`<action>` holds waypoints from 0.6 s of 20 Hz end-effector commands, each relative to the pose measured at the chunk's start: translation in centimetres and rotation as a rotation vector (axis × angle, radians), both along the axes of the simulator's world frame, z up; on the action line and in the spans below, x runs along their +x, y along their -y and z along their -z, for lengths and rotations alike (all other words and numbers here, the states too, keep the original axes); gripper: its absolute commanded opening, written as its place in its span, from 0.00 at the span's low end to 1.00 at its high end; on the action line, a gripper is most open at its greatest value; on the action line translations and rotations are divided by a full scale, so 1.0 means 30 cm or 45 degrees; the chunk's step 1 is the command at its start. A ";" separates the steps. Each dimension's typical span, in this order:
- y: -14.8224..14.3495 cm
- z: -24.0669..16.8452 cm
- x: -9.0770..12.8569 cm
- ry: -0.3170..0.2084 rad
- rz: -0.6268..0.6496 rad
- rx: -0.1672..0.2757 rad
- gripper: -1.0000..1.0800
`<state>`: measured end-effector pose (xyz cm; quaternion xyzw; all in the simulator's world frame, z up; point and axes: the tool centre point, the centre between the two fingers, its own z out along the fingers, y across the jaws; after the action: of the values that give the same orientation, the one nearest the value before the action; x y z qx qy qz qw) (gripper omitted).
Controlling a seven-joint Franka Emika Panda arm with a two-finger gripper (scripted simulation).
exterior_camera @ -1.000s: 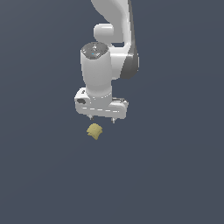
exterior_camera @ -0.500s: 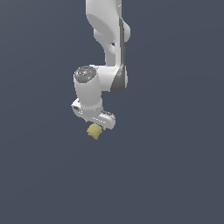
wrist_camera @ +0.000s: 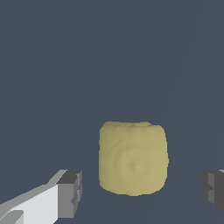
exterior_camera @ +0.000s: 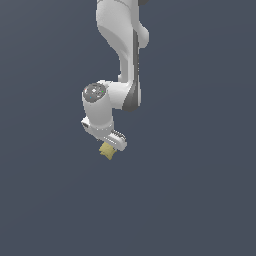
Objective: Pick up the object and move it to a goal position.
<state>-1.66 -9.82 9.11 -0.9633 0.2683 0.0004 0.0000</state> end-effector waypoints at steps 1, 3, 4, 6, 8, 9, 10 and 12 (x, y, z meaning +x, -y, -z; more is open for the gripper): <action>-0.001 0.000 0.001 0.001 0.000 0.000 0.96; -0.001 0.010 0.001 0.001 0.000 0.000 0.96; 0.000 0.019 0.000 0.001 0.001 0.000 0.96; -0.001 0.045 -0.001 0.001 0.001 0.000 0.96; 0.000 0.080 -0.003 0.001 0.004 0.000 0.96; 0.001 0.100 -0.003 0.001 0.005 0.000 0.96; 0.001 0.117 -0.004 0.001 0.006 0.000 0.96; 0.001 0.145 -0.004 0.001 0.007 0.000 0.96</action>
<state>-1.79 -9.84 5.44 -0.9628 0.2704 0.0004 -0.0001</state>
